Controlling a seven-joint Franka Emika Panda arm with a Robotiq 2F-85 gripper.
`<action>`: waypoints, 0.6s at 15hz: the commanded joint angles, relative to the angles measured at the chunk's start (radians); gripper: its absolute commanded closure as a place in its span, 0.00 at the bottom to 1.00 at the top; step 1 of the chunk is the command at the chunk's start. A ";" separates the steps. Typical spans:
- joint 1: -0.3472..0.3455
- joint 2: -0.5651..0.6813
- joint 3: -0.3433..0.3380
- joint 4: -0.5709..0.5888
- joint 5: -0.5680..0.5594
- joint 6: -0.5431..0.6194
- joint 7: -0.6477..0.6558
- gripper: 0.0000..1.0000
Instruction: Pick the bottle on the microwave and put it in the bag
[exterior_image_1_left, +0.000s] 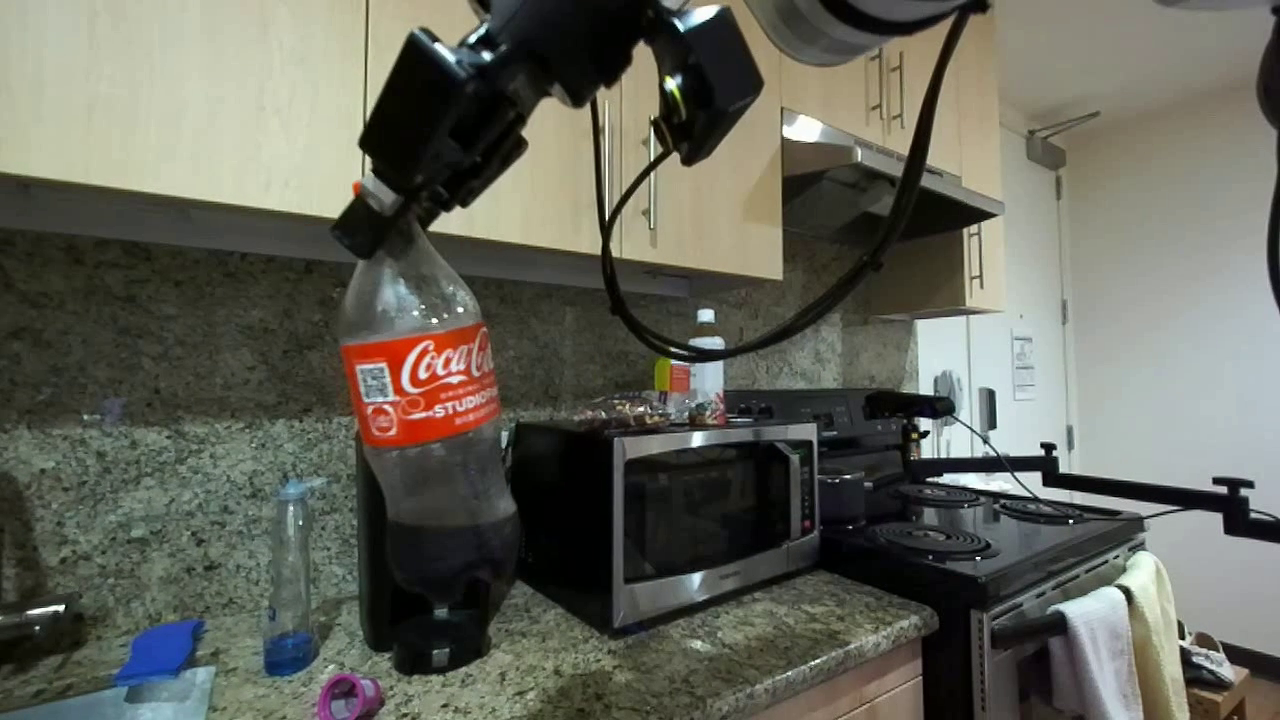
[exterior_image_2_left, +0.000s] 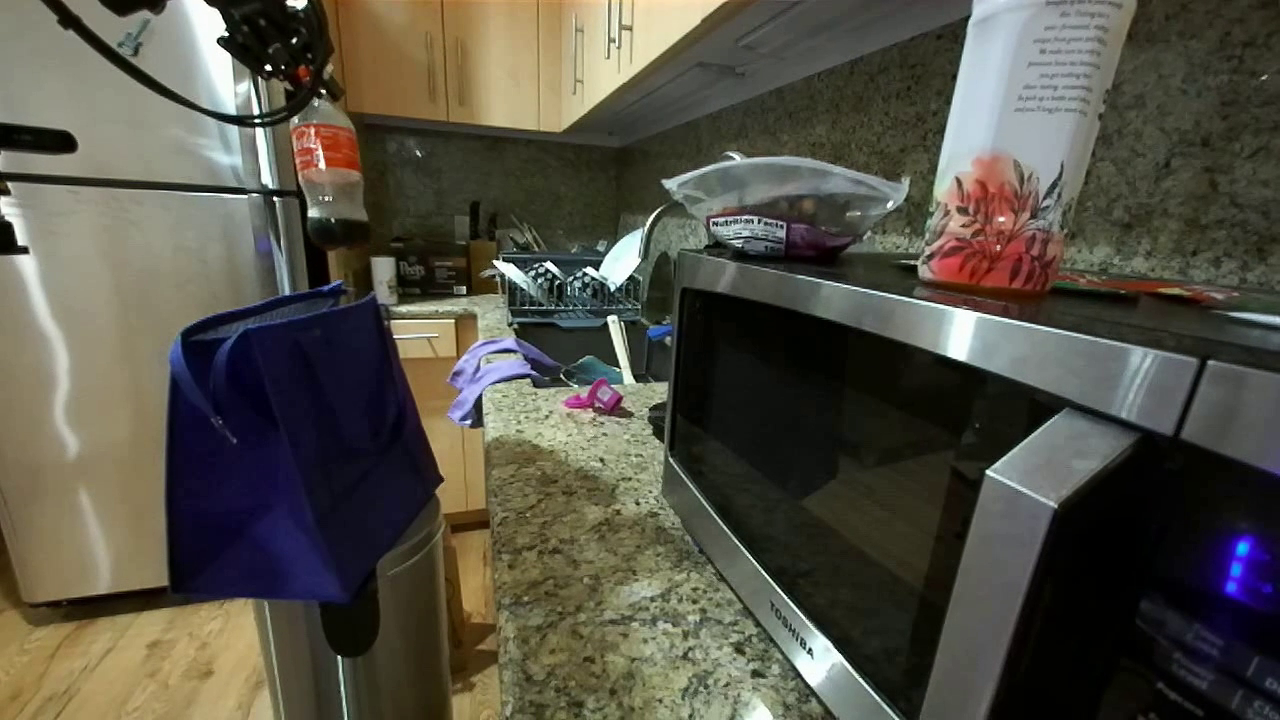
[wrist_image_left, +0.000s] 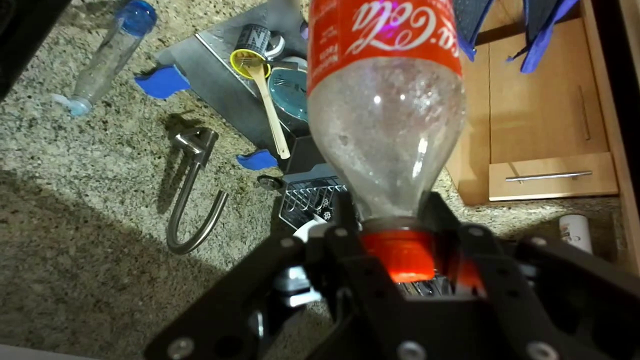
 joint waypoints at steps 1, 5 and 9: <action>0.029 0.017 -0.022 -0.016 0.075 0.085 -0.052 0.88; 0.096 0.121 -0.043 -0.047 0.309 0.245 -0.194 0.88; 0.109 0.199 -0.032 -0.076 0.460 0.272 -0.289 0.88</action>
